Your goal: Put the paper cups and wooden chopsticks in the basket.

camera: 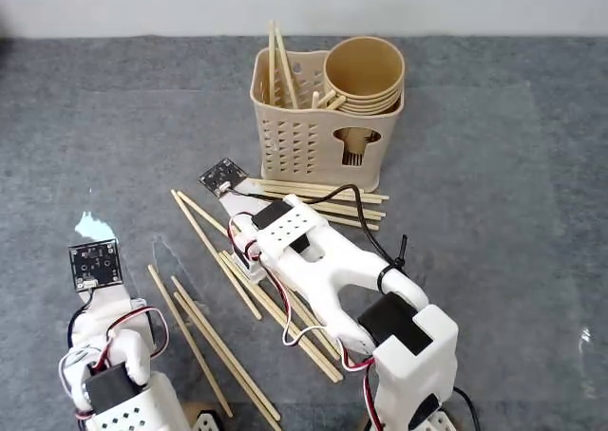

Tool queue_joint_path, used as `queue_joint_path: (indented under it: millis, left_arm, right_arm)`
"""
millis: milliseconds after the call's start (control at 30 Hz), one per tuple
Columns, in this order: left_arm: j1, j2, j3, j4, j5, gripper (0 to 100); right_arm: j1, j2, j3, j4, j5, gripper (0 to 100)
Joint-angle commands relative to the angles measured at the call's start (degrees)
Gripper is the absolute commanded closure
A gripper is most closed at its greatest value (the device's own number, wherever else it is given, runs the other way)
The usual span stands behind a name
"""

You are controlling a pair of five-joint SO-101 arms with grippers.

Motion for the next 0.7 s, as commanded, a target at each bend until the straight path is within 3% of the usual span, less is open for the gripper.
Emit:
queue_joint_path:
  millis: [0,667]
  left_arm:
    - [0.26,-0.97,-0.48,0.18,-0.09,99]
    - [0.26,-0.97,-0.48,0.18,-0.09,99]
  right_arm:
    - [0.13,-4.26,-0.79,3.30,0.35,99.1]
    - [0.13,-34.68,-0.79,21.49,0.26,99.1]
